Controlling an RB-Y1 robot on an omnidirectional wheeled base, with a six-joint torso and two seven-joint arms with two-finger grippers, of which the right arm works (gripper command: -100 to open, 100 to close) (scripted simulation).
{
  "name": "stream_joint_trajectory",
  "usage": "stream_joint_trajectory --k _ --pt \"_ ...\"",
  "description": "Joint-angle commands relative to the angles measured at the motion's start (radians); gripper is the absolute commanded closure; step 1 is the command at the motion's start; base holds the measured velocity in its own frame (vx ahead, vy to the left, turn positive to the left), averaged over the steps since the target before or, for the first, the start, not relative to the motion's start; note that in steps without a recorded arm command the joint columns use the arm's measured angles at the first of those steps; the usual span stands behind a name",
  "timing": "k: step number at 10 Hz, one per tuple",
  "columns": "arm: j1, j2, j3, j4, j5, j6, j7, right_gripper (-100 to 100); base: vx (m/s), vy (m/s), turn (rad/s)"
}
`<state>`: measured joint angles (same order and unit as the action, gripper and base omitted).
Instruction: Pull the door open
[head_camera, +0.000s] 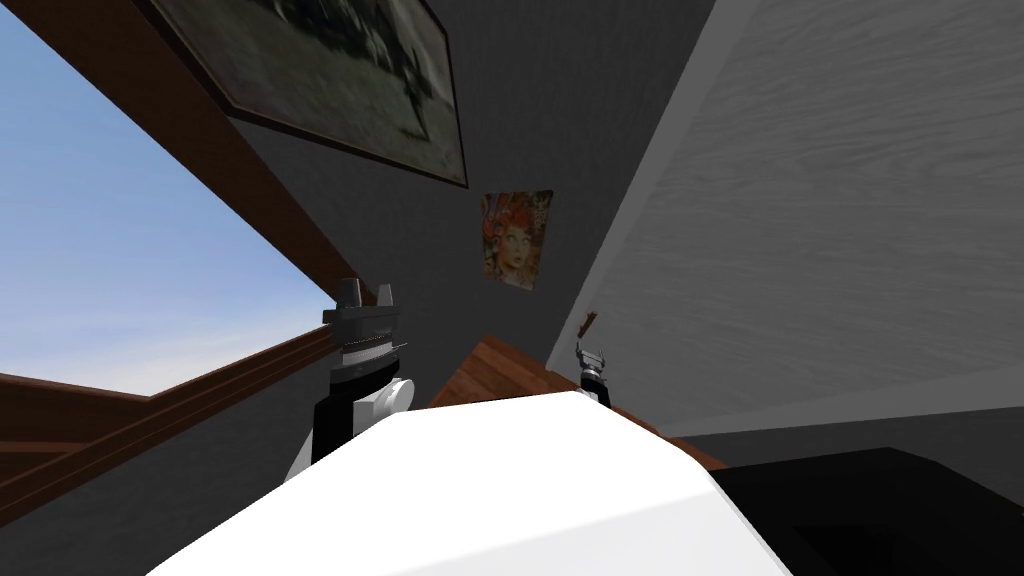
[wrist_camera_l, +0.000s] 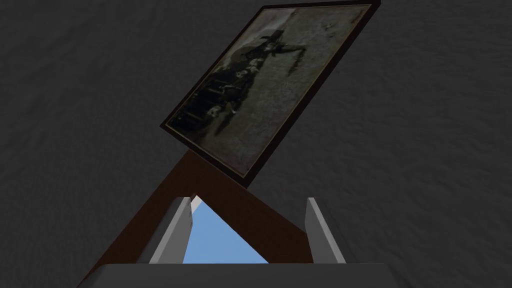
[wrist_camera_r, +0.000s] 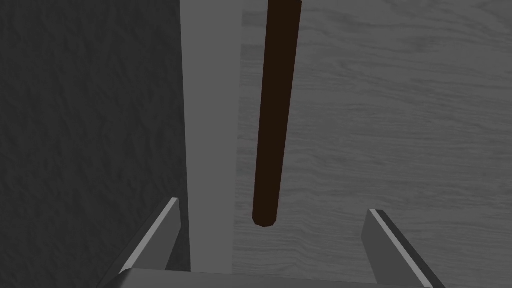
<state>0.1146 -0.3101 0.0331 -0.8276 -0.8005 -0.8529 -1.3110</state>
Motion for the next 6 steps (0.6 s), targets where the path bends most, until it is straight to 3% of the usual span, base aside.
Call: stream_joint_trajectory --k 1,3,6 --pt "0.000 0.000 0.000 0.000 0.000 0.000 0.000 -100 0.054 -0.032 0.024" --pt "0.000 -0.008 0.002 0.014 0.002 -0.008 -0.020 -100 0.181 -0.063 -0.003" --pt "0.001 -0.023 0.007 0.039 0.007 -0.020 -0.050 -100 0.188 -0.120 0.003"
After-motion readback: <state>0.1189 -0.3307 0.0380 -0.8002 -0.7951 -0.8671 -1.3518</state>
